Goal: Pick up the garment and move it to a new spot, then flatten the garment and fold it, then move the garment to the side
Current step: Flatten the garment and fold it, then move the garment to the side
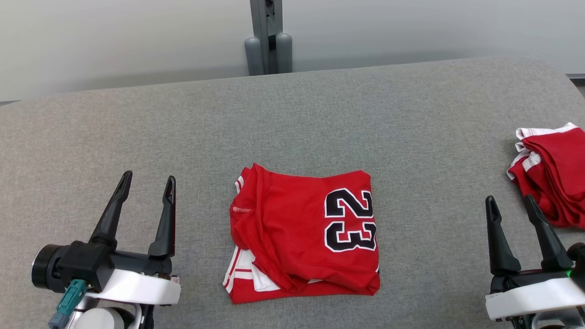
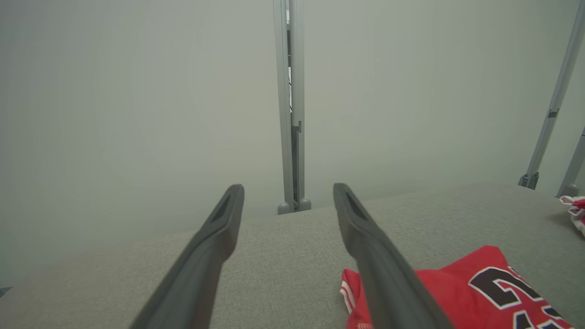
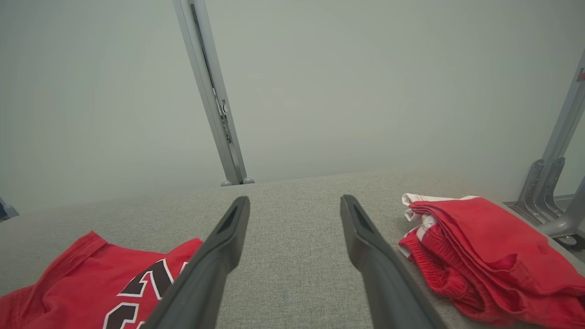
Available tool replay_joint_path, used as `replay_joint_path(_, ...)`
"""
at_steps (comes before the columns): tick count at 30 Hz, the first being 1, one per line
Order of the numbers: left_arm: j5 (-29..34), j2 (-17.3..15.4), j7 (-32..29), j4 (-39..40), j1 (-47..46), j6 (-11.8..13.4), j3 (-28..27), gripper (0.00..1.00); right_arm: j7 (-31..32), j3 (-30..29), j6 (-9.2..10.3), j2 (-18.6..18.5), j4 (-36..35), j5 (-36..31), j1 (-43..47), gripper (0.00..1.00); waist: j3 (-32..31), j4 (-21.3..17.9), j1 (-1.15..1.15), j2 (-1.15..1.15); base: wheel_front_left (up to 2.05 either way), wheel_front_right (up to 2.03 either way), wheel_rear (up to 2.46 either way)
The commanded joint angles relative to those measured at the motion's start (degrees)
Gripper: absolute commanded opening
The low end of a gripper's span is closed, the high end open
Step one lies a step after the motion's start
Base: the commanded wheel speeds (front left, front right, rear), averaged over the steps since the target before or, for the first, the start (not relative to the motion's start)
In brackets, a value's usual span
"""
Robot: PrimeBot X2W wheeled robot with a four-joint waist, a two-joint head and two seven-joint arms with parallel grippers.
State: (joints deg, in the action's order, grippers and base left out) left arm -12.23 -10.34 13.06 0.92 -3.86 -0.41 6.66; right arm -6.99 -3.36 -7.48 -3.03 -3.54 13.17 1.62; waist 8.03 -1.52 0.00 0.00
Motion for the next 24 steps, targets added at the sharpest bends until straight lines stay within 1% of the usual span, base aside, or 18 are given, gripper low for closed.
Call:
replay_joint_path(1, -0.22, -0.45, -0.09, 0.12, 0.05, 0.26, 0.03, 1.0, 0.38, -0.13, -0.03, -0.02, -0.55, -0.26, 0.04, 1.0, 0.05, 0.0, 0.0, 0.0, 0.0, 0.0, 0.0)
replay_joint_path(8, -0.42, -0.51, -0.08, 0.36, -0.55, 0.41, 0.49, 1.0, 1.69, 0.85, -0.03, 0.02, -0.45, -0.57, -0.96, 1.0, 0.52, 0.44, 0.0, 0.0, 0.0, 0.0, 0.0)
replay_joint_path(12, -0.54, -0.39, 0.02, 0.37, -1.48, 0.03, 1.05, 1.0, 6.66, 2.7, -0.03, -0.27, 1.41, 0.7, -1.45, 1.0, 1.42, 1.75, 0.0, 0.0, 0.0, 0.0, 0.0)
replay_joint_path(14, -0.73, -0.2, 0.15, 0.22, -1.75, 0.02, 1.2, 1.0, 9.25, 4.59, -0.03, -0.83, 3.11, 1.09, -1.83, 1.0, 2.08, 2.57, 0.0, 0.0, 0.0, 0.0, 0.0)
replay_joint_path(17, -0.83, 0.33, 0.37, -0.2, -2.19, -0.16, 1.8, 1.0, 11.23, 7.42, -0.03, -1.77, 5.91, 2.23, -3.36, 1.0, 3.34, 3.99, 0.0, 0.0, 0.0, 0.0, 0.0)
replay_joint_path(20, -0.85, 0.88, 0.68, -0.52, -3.27, -0.55, 2.58, 1.0, 11.6, 9.87, -0.03, -2.54, 9.4, 3.2, -5.63, 1.0, 5.01, 5.52, 0.0, 0.0, 0.0, 0.0, 0.0)
replay_joint_path(24, -0.98, 1.31, 1.15, -1.78, -4.28, -1.14, 3.25, 1.0, 10.63, 12.74, -0.03, -2.34, 14.27, 4.98, -8.99, 1.0, 6.63, 7.3, 0.0, 0.0, 0.0, 0.0, 0.0)
